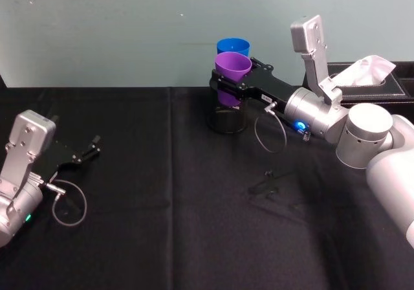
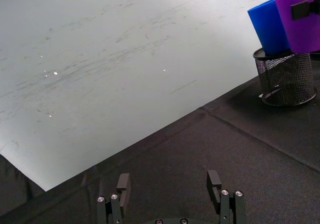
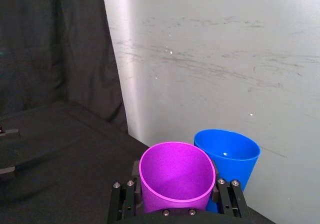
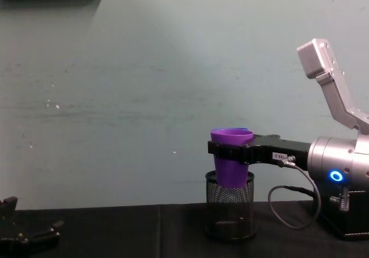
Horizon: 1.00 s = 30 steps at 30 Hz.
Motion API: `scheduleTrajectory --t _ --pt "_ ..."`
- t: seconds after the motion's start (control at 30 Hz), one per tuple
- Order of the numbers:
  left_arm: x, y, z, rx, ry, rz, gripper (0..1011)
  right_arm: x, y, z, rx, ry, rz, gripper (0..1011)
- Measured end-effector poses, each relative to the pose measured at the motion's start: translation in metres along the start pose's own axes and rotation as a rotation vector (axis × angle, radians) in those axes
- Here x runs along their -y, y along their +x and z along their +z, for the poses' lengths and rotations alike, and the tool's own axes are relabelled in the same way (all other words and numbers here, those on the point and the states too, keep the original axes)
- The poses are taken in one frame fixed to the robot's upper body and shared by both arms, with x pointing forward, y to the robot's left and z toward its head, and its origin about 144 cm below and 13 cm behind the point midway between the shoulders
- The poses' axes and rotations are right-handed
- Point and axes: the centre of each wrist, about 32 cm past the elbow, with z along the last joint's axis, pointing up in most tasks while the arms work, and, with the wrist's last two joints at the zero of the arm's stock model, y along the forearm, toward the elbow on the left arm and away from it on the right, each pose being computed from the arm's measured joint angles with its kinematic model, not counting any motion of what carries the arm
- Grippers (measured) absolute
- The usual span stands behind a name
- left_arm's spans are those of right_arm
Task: Pick up one cup with a gripper and tap it against the other cup.
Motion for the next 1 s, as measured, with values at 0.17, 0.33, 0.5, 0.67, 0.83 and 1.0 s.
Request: scheduleTrajectory --t 0.17,0.33,0.5,0.67,0.83,1.0 --pt "0.0000 0.0000 0.0000 0.000 0.000 0.000 1000 0.0000 0.0000 0.0000 0.000 0.000 0.000 741" --pt "0.0000 0.0000 0.0000 0.000 0.000 0.000 1000 0.0000 0.0000 0.0000 0.000 0.000 0.000 741" --pt "0.0000 0.0000 0.0000 0.000 0.000 0.000 1000 0.0000 0.0000 0.0000 0.000 0.000 0.000 741" --pt "0.0000 0.0000 0.0000 0.000 0.000 0.000 1000 0.0000 0.0000 0.0000 0.000 0.000 0.000 741" --pt "0.0000 0.0000 0.0000 0.000 0.000 0.000 1000 0.0000 0.0000 0.0000 0.000 0.000 0.000 741" --pt "0.0000 0.0000 0.0000 0.000 0.000 0.000 1000 0.0000 0.0000 0.0000 0.000 0.000 0.000 741"
